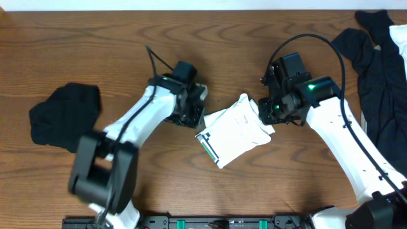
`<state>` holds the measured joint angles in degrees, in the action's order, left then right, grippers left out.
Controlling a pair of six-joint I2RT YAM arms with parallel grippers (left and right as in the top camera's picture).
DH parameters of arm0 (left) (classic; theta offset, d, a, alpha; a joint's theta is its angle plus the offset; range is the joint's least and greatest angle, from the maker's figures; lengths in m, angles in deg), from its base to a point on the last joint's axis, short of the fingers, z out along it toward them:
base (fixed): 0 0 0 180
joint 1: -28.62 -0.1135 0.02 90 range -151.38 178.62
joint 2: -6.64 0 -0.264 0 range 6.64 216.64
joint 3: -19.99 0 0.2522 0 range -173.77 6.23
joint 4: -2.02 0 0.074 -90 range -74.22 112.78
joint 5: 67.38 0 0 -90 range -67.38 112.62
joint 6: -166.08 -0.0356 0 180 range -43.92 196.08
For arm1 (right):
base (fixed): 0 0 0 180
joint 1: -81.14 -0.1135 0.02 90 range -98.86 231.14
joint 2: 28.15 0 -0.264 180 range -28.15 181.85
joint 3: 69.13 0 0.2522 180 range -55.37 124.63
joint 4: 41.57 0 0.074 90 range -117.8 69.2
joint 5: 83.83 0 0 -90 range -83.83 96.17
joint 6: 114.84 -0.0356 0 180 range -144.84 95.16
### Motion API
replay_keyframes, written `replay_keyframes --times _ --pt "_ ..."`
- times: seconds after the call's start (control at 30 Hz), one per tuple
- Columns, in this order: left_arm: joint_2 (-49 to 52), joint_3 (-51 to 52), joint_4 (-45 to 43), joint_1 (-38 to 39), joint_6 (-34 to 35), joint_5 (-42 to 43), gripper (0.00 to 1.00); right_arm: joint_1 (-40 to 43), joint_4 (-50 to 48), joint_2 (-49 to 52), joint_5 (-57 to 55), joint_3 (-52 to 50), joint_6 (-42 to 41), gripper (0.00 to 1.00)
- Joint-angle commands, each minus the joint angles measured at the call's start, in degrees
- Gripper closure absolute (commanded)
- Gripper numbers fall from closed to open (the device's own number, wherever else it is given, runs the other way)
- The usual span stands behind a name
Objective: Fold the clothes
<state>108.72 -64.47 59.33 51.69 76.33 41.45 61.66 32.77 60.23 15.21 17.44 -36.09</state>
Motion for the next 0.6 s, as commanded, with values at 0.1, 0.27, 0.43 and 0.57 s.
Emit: replay_keyframes --times 0.1,0.27,0.43,0.57 --pt "-2.03 -0.04 -5.81 -0.28 -0.94 -4.15 0.29 -0.83 -0.66 5.75 4.50 -1.81 0.37 0.69" --pt "1.03 -0.04 -12.70 -0.28 -6.08 1.86 0.26 -0.85 -2.60 11.50 6.45 -2.19 0.20 0.71" --pt "5.27 -0.04 -16.55 -0.28 -6.19 5.16 0.25 -0.85 -3.85 16.81 6.45 -2.19 -0.07 0.72" --pt "8.46 -0.04 -16.90 -0.28 -6.21 7.34 0.24 -0.83 -5.53 20.33 6.40 -2.23 -0.07 0.73"
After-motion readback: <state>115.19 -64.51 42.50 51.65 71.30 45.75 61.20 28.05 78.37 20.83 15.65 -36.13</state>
